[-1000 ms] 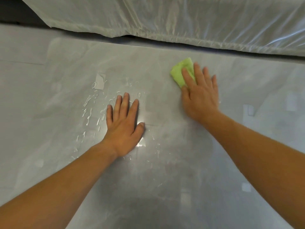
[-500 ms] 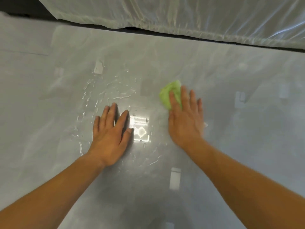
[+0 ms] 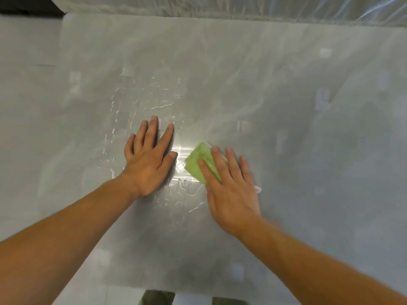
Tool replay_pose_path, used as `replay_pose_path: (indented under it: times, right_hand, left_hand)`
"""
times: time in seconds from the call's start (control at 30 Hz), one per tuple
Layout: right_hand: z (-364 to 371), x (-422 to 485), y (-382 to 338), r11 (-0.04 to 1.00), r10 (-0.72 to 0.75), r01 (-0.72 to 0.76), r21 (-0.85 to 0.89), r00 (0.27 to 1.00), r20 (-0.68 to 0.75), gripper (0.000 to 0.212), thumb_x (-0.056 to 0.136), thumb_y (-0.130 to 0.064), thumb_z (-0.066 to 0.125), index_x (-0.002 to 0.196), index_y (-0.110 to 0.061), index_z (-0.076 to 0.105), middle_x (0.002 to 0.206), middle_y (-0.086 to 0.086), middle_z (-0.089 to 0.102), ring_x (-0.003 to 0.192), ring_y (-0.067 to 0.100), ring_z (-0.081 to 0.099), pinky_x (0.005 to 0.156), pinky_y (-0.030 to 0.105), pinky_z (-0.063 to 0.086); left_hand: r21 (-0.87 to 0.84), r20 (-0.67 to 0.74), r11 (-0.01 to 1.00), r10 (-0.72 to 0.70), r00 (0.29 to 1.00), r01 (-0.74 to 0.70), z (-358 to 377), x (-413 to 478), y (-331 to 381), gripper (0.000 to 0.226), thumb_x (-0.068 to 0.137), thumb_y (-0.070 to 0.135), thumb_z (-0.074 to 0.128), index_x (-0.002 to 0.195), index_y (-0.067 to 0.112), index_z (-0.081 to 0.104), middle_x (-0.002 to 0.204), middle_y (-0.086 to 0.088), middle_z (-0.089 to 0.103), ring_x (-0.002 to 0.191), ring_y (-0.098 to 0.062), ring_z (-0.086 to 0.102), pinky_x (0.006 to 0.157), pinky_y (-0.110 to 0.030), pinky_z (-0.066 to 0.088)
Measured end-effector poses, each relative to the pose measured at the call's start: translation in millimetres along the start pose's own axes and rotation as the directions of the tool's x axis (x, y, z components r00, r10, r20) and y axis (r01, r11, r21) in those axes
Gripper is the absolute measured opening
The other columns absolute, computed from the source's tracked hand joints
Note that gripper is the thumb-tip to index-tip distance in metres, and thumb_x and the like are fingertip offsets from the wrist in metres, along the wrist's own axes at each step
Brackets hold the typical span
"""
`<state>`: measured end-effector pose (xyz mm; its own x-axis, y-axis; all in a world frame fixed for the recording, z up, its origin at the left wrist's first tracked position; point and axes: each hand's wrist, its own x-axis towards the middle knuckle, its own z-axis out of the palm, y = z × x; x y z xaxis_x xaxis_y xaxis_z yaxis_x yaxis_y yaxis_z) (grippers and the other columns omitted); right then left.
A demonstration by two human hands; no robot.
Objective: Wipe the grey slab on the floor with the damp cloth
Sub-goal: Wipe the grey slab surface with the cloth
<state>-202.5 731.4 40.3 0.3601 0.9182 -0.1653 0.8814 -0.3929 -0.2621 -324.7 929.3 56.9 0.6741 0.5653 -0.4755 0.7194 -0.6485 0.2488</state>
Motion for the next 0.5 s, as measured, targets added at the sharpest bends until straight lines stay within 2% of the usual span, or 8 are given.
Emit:
replay_pose_path:
  times: [0.07,0.1,0.13,0.2,0.27,0.3,0.4,0.5]
  right_hand:
    - [-2.2,0.7,9.6,0.986,-0.162,0.163,-0.039,0.986,0.037,0.061,0.096,-0.034,0.043,0.156,-0.028,0.029,0.166,0.007,0.018,0.152,0.038,0.013,0.121,0.059,0.013]
    - [-4.6,10.3,18.8,0.983,-0.174,0.175,-0.057,0.985,0.020,0.060,0.096,-0.034,0.041,0.155,-0.029,0.031,0.166,0.006,0.020,0.152,0.037,0.015,0.121,0.059,0.013]
    - [-6.4,24.0,26.8,0.991,-0.121,0.120,-0.059,0.993,-0.010,0.059,0.096,-0.032,0.041,0.154,-0.030,0.032,0.166,0.005,0.020,0.152,0.037,0.015,0.121,0.059,0.012]
    - [-10.9,56.2,35.1,0.988,0.157,-0.155,0.024,0.983,-0.098,0.058,0.098,-0.030,0.039,0.155,-0.031,0.029,0.167,0.005,0.016,0.153,0.037,0.012,0.122,0.057,0.008]
    - [-9.6,69.8,15.8,0.913,0.402,-0.387,0.125,0.905,-0.135,0.059,0.099,-0.032,0.035,0.157,-0.031,0.024,0.167,0.007,0.012,0.153,0.037,0.009,0.122,0.056,0.008]
    - [-4.8,64.3,-1.8,0.899,0.435,-0.420,0.124,0.889,-0.146,0.060,0.099,-0.032,0.035,0.157,-0.030,0.022,0.167,0.008,0.010,0.153,0.037,0.009,0.122,0.055,0.008]
    - [16.8,6.0,-52.4,0.983,0.184,-0.181,0.041,0.981,-0.062,0.060,0.100,-0.031,0.039,0.158,-0.028,0.022,0.168,0.008,0.010,0.153,0.037,0.008,0.122,0.057,0.010]
    - [22.2,-34.5,-44.0,0.999,-0.040,0.040,-0.003,0.999,0.009,0.057,0.100,-0.035,0.038,0.156,-0.032,0.028,0.167,0.003,0.015,0.153,0.033,0.013,0.122,0.056,0.012]
  left_hand:
    - [-0.026,-0.038,0.998,0.052,0.998,-0.053,-3.1,-3.7,-5.0,0.065,0.099,0.053,0.018,0.159,0.033,0.006,0.167,-0.002,-0.019,0.153,-0.020,-0.019,0.122,-0.044,-0.007]
    - [-0.035,-0.066,0.996,0.080,0.995,-0.082,-5.3,-6.7,-8.1,0.063,0.101,0.050,0.022,0.160,0.029,0.011,0.167,-0.005,-0.014,0.154,-0.023,-0.014,0.124,-0.046,-0.003]
    - [-0.037,-0.092,0.994,0.096,0.991,-0.100,-7.1,-10.8,-12.4,0.061,0.103,0.047,0.026,0.159,0.026,0.014,0.168,-0.007,-0.011,0.154,-0.024,-0.011,0.124,-0.047,0.000]
    - [-0.016,-0.129,0.994,0.104,0.986,-0.106,-7.5,-22.2,-21.7,0.060,0.104,0.046,0.031,0.159,0.025,0.016,0.168,-0.007,-0.012,0.154,-0.024,-0.013,0.124,-0.047,-0.005]
    - [0.022,-0.149,0.992,0.125,0.981,-0.123,-3.6,-37.1,-29.8,0.062,0.103,0.049,0.029,0.159,0.026,0.014,0.167,-0.008,-0.014,0.153,-0.024,-0.018,0.122,-0.048,-0.011]
    - [0.034,-0.147,0.990,0.139,0.979,-0.135,0.0,-44.4,-33.4,0.063,0.102,0.051,0.028,0.159,0.026,0.013,0.167,-0.009,-0.014,0.153,-0.024,-0.019,0.121,-0.049,-0.013]
    - [0.066,-0.081,0.982,0.184,0.980,-0.179,11.3,-60.6,-45.0,0.067,0.100,0.055,0.026,0.159,0.028,0.011,0.167,-0.010,-0.012,0.152,-0.026,-0.020,0.120,-0.053,-0.014]
    - [0.109,-0.012,0.969,0.223,0.975,-0.221,18.9,-64.5,-57.7,0.068,0.098,0.060,0.021,0.159,0.032,0.008,0.168,-0.006,-0.014,0.152,-0.023,-0.023,0.120,-0.054,-0.015]
